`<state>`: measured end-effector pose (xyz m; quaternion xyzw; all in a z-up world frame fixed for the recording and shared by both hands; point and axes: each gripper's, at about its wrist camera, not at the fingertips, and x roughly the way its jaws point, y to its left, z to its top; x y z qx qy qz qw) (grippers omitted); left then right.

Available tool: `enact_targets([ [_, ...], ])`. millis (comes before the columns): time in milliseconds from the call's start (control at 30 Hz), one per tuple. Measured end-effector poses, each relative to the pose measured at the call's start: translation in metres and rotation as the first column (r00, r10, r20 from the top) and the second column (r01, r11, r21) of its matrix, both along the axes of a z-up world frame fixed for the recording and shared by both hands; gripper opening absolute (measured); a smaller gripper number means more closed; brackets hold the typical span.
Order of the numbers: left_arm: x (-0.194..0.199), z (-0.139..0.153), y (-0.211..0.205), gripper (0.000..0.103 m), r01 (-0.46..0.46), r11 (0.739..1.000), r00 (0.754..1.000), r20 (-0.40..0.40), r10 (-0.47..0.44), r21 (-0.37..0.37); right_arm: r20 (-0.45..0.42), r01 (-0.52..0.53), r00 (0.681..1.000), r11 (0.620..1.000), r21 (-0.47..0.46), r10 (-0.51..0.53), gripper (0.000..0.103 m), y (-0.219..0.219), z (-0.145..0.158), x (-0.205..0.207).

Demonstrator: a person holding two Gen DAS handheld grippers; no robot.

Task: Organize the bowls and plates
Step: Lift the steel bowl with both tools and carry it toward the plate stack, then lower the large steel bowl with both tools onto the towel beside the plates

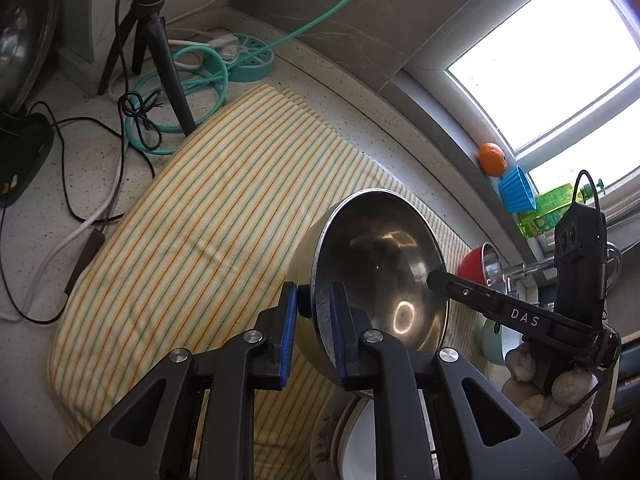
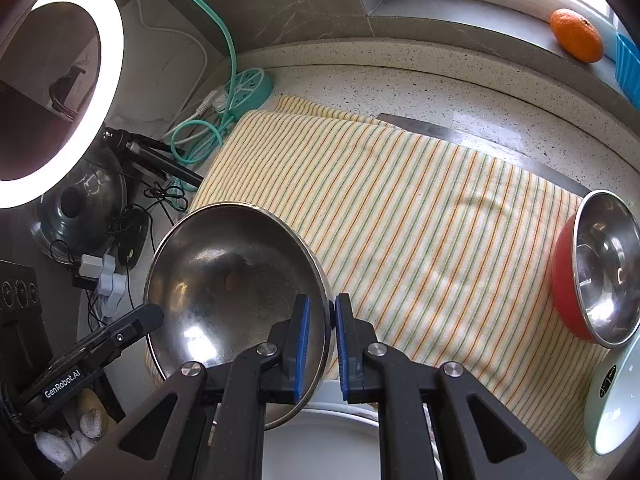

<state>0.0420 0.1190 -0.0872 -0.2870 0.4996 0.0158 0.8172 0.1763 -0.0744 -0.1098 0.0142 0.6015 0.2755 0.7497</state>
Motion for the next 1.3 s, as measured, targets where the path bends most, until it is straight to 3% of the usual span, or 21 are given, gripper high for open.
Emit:
enact_targets([
  [700,-0.055,-0.005,0.056,0.013,-0.105,0.994,0.994,-0.038,0.105,0.007,-0.041,-0.116,0.992,0.993,0.015,0.117,0.012,0.063,-0.005,-0.047],
  [1300,-0.071,-0.015,0.077,0.013,-0.130,0.992,0.989,-0.077,0.130,0.009,-0.117,-0.143,0.982,0.989,0.033,0.146,0.012,0.073,-0.021,-0.079],
])
